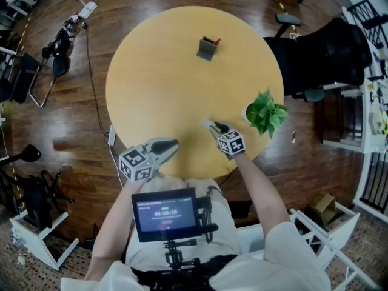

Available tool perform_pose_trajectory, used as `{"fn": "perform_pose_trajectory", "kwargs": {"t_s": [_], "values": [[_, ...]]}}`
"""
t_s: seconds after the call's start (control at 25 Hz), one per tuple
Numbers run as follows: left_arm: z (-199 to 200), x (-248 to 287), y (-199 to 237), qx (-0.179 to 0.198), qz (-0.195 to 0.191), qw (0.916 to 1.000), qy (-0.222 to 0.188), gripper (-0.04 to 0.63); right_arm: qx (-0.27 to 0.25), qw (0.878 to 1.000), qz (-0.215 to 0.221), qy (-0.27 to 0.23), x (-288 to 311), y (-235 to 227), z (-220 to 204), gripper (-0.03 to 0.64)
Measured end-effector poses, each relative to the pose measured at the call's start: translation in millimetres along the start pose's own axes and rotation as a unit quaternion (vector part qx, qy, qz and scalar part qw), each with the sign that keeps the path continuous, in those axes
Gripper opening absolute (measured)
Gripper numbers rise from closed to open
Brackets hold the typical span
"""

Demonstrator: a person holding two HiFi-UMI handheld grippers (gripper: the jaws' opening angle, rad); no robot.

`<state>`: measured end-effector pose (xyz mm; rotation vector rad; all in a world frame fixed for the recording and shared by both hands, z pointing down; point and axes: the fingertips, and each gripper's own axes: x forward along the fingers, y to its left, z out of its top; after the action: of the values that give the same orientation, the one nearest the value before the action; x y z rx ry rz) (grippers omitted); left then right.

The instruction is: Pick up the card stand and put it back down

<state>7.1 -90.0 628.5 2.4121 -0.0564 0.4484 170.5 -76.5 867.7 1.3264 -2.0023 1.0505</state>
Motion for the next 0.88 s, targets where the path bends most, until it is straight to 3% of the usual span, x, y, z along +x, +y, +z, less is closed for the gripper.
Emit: {"fn": "perform_pose_trajectory", "kwargs": {"t_s": [0.64, 0.88], "values": [[1.2, -6.7, 26.4, -0.007, 0.010, 0.9999, 0.009, 0.035, 0.026, 1.000, 0.004, -0.004, 4.5, -0.4, 4.0, 0.121], [-0.3, -12.4, 41.1, -0.021, 0.033, 0.9992, 0.013, 0.035, 0.027, 0.999, 0.013, -0.018, 3.0, 2.8, 9.0, 0.046]]}}
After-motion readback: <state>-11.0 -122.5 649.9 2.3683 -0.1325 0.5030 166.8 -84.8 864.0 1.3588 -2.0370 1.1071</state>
